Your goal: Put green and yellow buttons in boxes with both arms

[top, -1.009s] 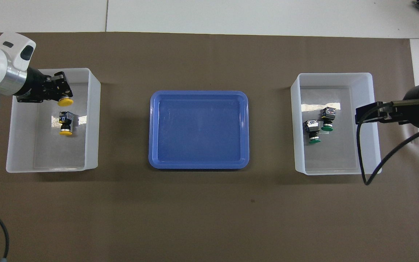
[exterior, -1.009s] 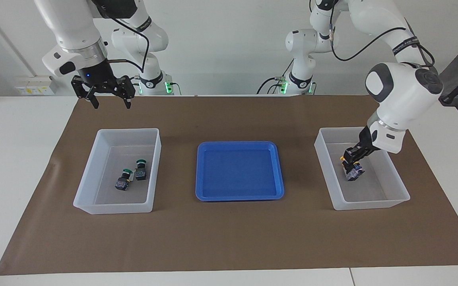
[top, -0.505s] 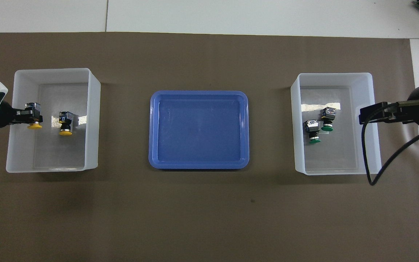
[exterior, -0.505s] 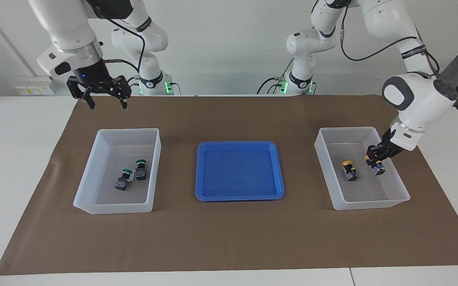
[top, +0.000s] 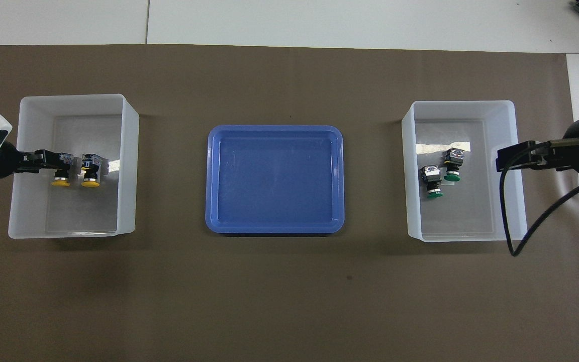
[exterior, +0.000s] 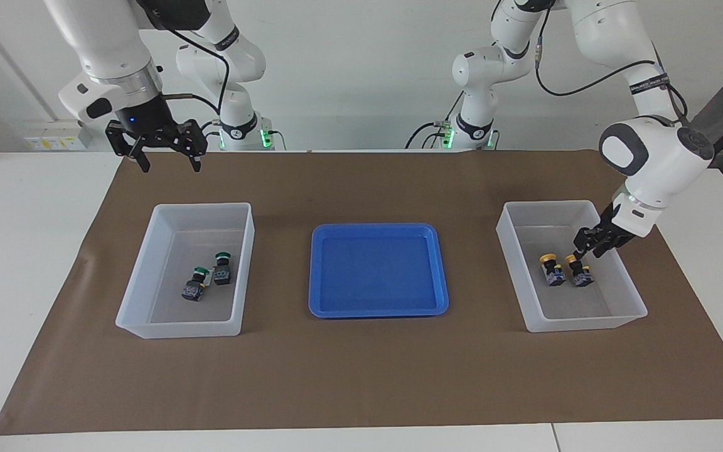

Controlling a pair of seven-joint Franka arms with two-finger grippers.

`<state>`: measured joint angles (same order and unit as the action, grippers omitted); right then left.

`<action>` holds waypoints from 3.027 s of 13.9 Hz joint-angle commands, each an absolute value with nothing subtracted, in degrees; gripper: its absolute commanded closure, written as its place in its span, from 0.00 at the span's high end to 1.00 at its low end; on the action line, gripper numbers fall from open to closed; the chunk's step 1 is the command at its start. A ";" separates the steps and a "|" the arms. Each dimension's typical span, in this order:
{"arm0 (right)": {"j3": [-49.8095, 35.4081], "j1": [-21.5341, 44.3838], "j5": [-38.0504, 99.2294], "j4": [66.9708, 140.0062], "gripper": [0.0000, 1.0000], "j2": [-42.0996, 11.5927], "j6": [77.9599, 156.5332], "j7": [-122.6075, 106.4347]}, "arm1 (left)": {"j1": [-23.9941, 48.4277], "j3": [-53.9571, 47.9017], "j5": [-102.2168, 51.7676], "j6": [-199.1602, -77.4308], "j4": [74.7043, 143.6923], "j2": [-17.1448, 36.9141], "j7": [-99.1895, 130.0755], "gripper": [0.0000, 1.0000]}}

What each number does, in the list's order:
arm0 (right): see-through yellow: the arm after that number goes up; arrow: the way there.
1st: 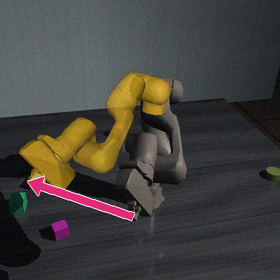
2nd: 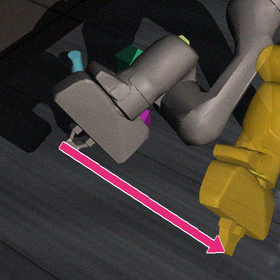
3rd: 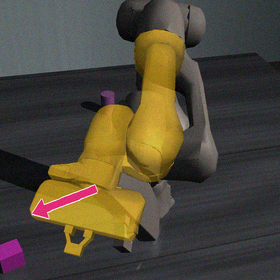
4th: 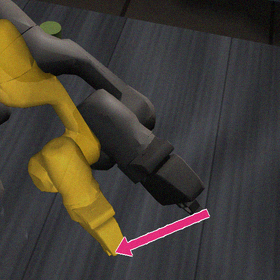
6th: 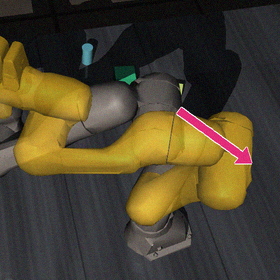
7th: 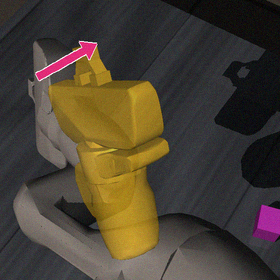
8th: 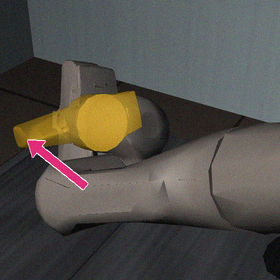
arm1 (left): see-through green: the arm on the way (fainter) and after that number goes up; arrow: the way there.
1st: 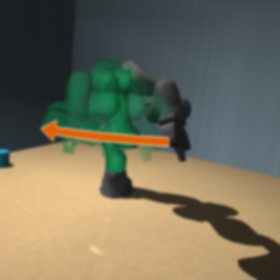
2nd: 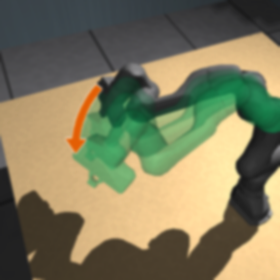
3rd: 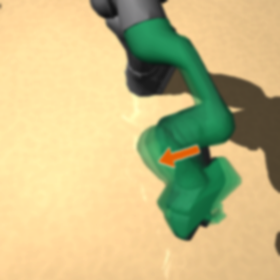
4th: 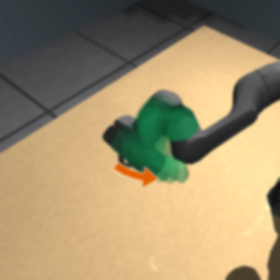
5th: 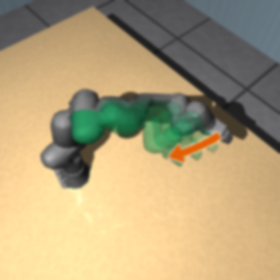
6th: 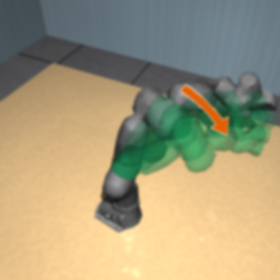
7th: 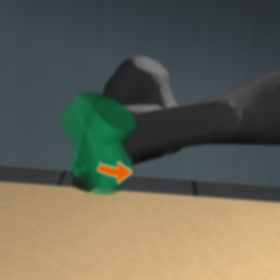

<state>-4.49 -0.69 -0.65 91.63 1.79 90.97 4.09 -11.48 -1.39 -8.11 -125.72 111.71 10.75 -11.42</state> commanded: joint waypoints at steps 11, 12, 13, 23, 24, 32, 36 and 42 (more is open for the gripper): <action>-4.66 -1.32 -2.37 91.67 1.00 1.93 90.53 2.99 | -2.13 -1.67 0.00 -85.54 86.49 5.72 -5.73 0.97; -4.66 -1.32 -2.46 91.76 1.00 2.02 90.53 2.99 | -0.54 -1.67 0.00 -83.34 85.96 5.10 -3.89 0.98; -4.66 -1.32 -2.55 91.76 1.00 2.02 90.61 2.99 | 1.04 -1.67 -0.09 -81.15 85.70 4.40 -2.21 1.00; -4.57 -1.41 -2.02 91.93 1.00 2.02 90.53 3.08 | 4.05 -1.15 -0.09 -79.27 85.96 -1.76 -2.20 1.00; -4.57 -1.41 -1.93 91.93 1.00 2.02 90.53 3.08 | 3.52 -1.06 -0.09 -79.54 86.04 -1.76 -2.55 1.00; -4.57 -1.41 -1.85 91.93 1.00 2.02 90.61 3.08 | 2.73 -1.49 -0.09 -84.27 91.04 -4.03 -2.46 1.00; -4.57 -1.41 -1.85 91.93 1.00 2.02 90.61 3.08 | 2.55 -1.49 -0.09 -85.69 92.02 -4.31 -2.72 1.00; -4.57 -1.41 -1.85 91.93 1.00 2.02 90.62 3.08 | 2.46 -1.23 -0.09 -90.79 96.94 -6.42 -2.81 1.00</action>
